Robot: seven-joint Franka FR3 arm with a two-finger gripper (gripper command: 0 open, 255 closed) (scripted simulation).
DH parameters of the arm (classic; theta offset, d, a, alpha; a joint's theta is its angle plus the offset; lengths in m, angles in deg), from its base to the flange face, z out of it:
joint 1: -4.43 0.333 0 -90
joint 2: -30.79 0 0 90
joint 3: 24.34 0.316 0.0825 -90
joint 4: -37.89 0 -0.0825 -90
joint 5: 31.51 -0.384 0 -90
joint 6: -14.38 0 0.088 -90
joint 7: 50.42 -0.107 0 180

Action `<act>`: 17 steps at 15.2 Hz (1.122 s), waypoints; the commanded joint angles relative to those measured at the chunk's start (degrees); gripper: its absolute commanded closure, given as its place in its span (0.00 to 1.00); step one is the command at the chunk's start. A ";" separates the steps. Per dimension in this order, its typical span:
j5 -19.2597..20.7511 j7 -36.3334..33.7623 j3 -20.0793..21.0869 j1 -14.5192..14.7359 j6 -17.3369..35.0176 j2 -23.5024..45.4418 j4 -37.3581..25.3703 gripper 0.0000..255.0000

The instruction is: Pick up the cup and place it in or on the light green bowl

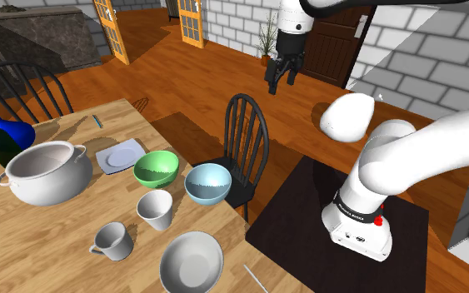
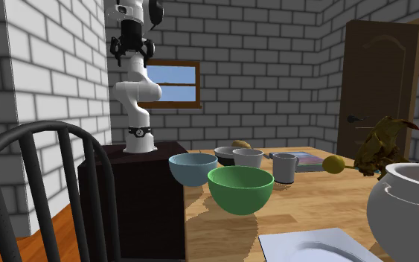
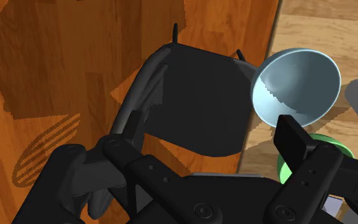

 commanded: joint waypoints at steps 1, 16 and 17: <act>0.00 0.00 0.00 0.00 0.00 0.00 0.00 0.00; -9.72 -9.86 8.25 5.99 23.84 20.25 4.31 0.00; -10.23 -10.41 8.78 6.37 25.38 22.07 4.00 0.00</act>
